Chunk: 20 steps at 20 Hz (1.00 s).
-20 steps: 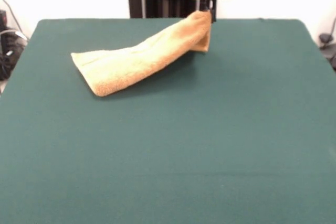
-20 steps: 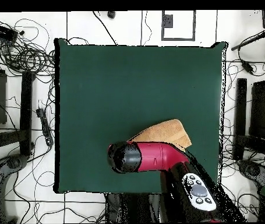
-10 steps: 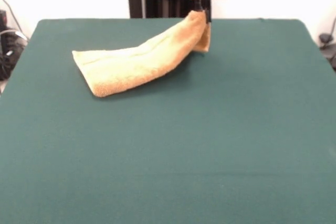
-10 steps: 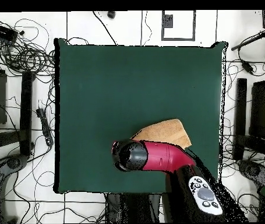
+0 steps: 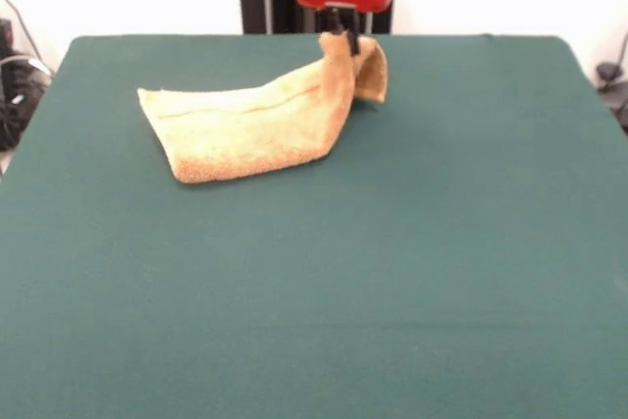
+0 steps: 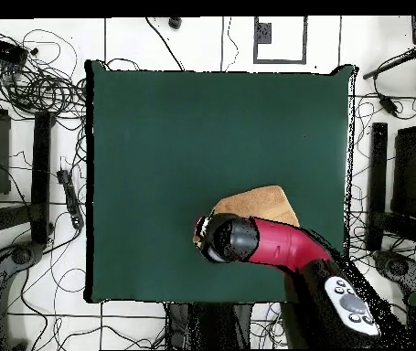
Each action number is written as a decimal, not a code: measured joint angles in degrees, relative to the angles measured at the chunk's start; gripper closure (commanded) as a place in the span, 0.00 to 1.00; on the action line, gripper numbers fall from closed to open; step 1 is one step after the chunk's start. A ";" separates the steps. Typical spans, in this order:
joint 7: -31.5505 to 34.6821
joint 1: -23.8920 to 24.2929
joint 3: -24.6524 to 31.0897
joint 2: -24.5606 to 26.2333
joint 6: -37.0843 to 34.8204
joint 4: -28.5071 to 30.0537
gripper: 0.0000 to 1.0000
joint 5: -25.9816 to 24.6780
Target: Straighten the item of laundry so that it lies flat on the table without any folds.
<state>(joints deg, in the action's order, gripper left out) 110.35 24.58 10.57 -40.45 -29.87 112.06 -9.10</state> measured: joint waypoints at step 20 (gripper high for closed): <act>0.00 5.48 0.01 2.69 0.00 -1.63 1.00 0.00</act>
<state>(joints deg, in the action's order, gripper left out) 110.35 30.06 10.58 -37.76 -29.87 110.43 -9.10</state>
